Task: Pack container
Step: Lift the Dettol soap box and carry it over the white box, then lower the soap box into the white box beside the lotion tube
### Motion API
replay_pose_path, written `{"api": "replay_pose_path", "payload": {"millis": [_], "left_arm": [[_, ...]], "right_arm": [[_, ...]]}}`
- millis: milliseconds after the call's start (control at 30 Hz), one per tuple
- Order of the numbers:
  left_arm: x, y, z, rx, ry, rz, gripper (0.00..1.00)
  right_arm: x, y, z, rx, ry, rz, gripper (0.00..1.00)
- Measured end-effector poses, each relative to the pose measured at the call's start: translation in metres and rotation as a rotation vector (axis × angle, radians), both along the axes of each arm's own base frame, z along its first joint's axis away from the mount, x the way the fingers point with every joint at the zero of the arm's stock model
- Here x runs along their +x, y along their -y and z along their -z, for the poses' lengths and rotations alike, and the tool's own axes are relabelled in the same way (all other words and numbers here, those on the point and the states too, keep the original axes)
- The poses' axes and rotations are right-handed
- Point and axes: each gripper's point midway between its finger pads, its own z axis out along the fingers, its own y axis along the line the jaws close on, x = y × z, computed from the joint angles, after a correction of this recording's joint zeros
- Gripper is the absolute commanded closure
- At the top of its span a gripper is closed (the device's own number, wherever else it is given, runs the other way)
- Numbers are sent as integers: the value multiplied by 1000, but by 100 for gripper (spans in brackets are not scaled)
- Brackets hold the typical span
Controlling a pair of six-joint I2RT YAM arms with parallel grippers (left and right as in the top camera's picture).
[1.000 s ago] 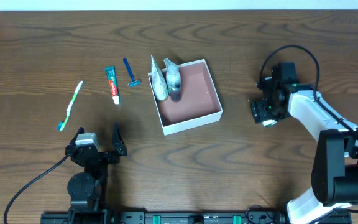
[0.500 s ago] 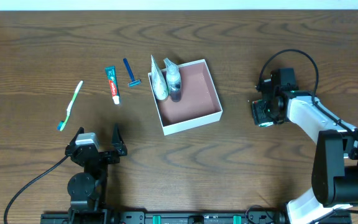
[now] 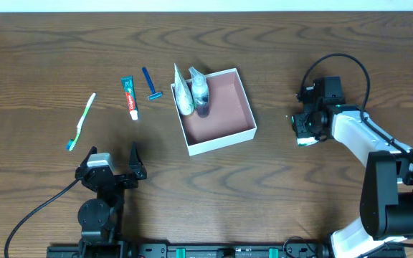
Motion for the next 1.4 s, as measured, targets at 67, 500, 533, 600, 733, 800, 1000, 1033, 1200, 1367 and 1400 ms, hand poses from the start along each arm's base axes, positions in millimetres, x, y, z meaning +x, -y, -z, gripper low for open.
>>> {"api": "replay_pose_path", "payload": {"millis": [67, 500, 533, 600, 733, 800, 1000, 1033, 1200, 1367, 1400], "left_arm": [[0, 0, 0, 0, 0, 0, 2], [0, 0, 0, 0, 0, 0, 2], [0, 0, 0, 0, 0, 0, 2], [0, 0, 0, 0, 0, 0, 2], [0, 0, 0, 0, 0, 0, 2], [0, 0, 0, 0, 0, 0, 2], [0, 0, 0, 0, 0, 0, 2], [0, 0, 0, 0, 0, 0, 2], [0, 0, 0, 0, 0, 0, 2], [0, 0, 0, 0, 0, 0, 2], [0, 0, 0, 0, 0, 0, 2]], "right_arm": [[-1, 0, -1, 3, -1, 6, 85], [14, -25, -35, 142, -15, 4, 92], [22, -29, -46, 157, 4, -2, 92], [38, -40, -75, 187, 61, -26, 92], [59, -71, -140, 228, 194, -102, 92], [63, -92, -170, 251, 259, -149, 92], [44, -170, -207, 316, 320, -293, 92], [39, -181, -204, 322, 306, -307, 92], [18, -218, -188, 341, 233, -335, 93], [2, -243, -162, 343, 143, -324, 94], [-1, -248, -158, 347, 128, -322, 94]]}}
